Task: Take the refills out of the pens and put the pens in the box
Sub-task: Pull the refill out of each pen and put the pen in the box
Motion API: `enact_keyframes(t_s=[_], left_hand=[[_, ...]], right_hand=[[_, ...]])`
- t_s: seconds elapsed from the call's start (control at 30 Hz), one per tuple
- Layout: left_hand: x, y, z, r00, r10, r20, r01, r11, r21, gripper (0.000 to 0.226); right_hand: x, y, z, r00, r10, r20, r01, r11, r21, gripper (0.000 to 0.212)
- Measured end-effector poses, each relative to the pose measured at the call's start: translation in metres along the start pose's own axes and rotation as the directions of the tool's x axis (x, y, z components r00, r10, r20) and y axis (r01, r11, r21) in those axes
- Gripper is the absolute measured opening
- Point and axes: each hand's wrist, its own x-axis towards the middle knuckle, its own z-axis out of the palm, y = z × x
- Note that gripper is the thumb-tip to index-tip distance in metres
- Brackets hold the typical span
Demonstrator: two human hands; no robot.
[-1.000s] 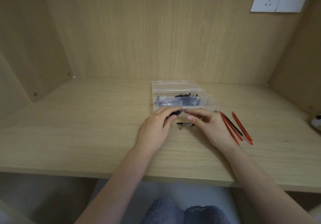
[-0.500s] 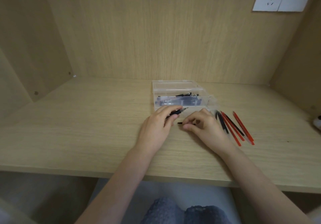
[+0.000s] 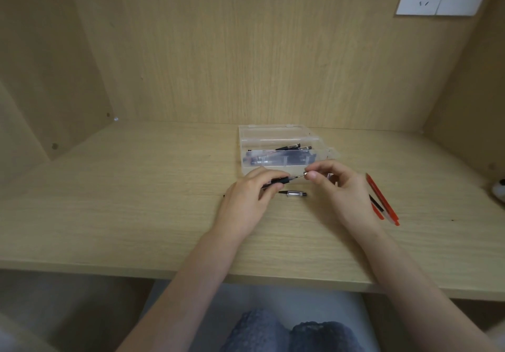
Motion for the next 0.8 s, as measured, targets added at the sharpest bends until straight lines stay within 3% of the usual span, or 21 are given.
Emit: enact_keyframes(t_s=[0.53,0.67,0.8], left_hand=[[-0.0002,-0.0002,-0.0005,0.998,0.022,0.058,-0.024,0.999,0.035,0.024],[-0.0001,-0.0002,0.0005,0.997,0.030,0.068,-0.033,0.998,0.052,0.024],[-0.0002,-0.0003,0.0012,0.997,0.031,0.067,-0.033,0.998,0.043,0.022]], right_hand=[[-0.0025,-0.0040,0.0052,0.994,-0.032,0.107,0.042,0.995,-0.088,0.008],[-0.0037,-0.0014,0.0075,0.989,-0.033,0.145,0.057,0.985,-0.164,0.023],[-0.0032,-0.0013,0.0082,0.996,-0.002,0.094,0.009,0.998,-0.068,0.035]])
